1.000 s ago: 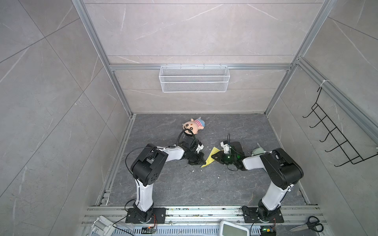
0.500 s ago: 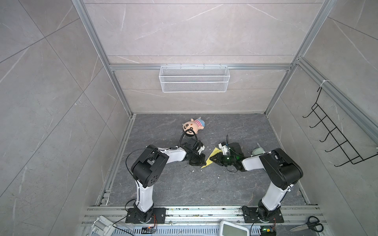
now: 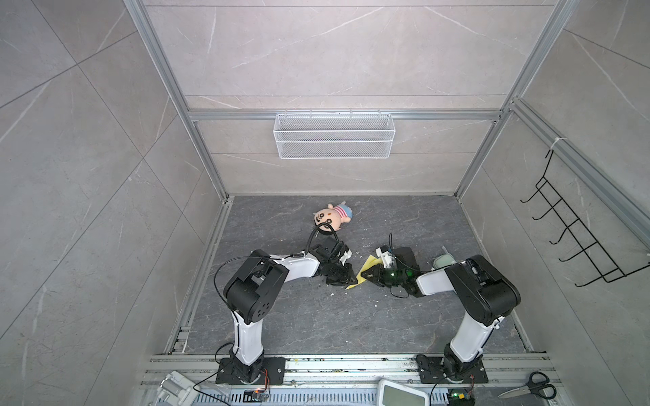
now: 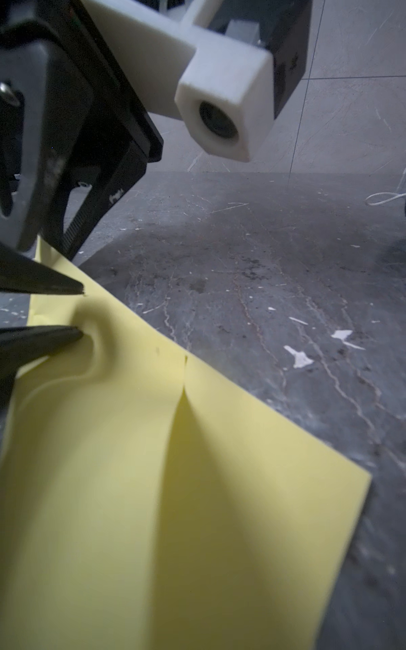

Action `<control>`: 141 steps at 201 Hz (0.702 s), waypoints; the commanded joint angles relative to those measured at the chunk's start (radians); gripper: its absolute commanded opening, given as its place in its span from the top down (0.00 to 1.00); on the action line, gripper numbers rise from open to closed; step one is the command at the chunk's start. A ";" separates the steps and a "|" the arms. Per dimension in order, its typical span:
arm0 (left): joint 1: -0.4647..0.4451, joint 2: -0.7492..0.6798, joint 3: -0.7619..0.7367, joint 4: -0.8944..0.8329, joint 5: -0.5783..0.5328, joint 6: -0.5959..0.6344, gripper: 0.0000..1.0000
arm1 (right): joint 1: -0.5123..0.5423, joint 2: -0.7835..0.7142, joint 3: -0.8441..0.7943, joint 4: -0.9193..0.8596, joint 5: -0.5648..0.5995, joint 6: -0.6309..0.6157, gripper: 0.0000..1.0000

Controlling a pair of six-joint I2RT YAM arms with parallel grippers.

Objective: Fold a paper plane with a square sheet of paper (pick it up from the middle)

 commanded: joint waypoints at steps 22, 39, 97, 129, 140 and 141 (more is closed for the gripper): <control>0.012 -0.070 -0.006 -0.037 0.024 -0.052 0.75 | 0.004 0.046 -0.018 -0.061 0.045 -0.044 0.79; 0.012 -0.067 -0.012 -0.061 0.000 -0.050 0.79 | 0.005 0.056 -0.006 -0.064 0.047 -0.056 0.79; 0.017 -0.097 -0.029 -0.054 -0.077 -0.058 0.75 | 0.006 0.110 0.097 -0.019 -0.035 -0.135 0.79; 0.037 -0.145 -0.061 -0.022 -0.135 -0.088 0.71 | 0.005 0.132 0.121 -0.023 -0.060 -0.182 0.79; 0.041 -0.146 -0.069 -0.003 -0.128 -0.102 0.71 | 0.005 0.140 0.121 -0.029 -0.059 -0.188 0.79; 0.041 -0.147 -0.070 -0.002 -0.124 -0.103 0.71 | 0.004 0.140 0.121 -0.029 -0.058 -0.187 0.79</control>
